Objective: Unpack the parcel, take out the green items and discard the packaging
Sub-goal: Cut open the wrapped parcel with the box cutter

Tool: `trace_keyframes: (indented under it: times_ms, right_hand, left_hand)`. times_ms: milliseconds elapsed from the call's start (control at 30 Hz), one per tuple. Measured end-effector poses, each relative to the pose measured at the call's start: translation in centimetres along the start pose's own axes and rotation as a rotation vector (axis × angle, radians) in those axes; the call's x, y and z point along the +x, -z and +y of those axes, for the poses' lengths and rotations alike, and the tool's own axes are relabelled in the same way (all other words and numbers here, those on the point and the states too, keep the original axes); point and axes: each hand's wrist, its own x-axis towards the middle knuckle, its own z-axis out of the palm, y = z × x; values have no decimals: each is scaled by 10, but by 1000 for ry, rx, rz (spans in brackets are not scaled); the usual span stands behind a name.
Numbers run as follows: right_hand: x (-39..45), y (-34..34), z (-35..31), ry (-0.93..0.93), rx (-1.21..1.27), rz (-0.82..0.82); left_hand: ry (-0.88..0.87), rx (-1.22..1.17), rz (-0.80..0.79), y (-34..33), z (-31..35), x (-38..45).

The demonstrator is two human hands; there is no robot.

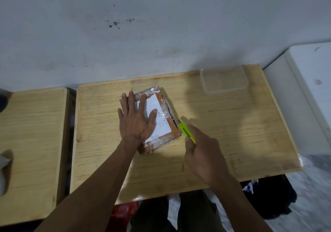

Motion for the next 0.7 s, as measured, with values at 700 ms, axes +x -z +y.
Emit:
trace_keyframes:
  times_ms: [700]
  right_hand:
    - [82, -78, 4, -102, 314, 240]
  left_hand:
    - [215, -244, -20, 10, 14, -42]
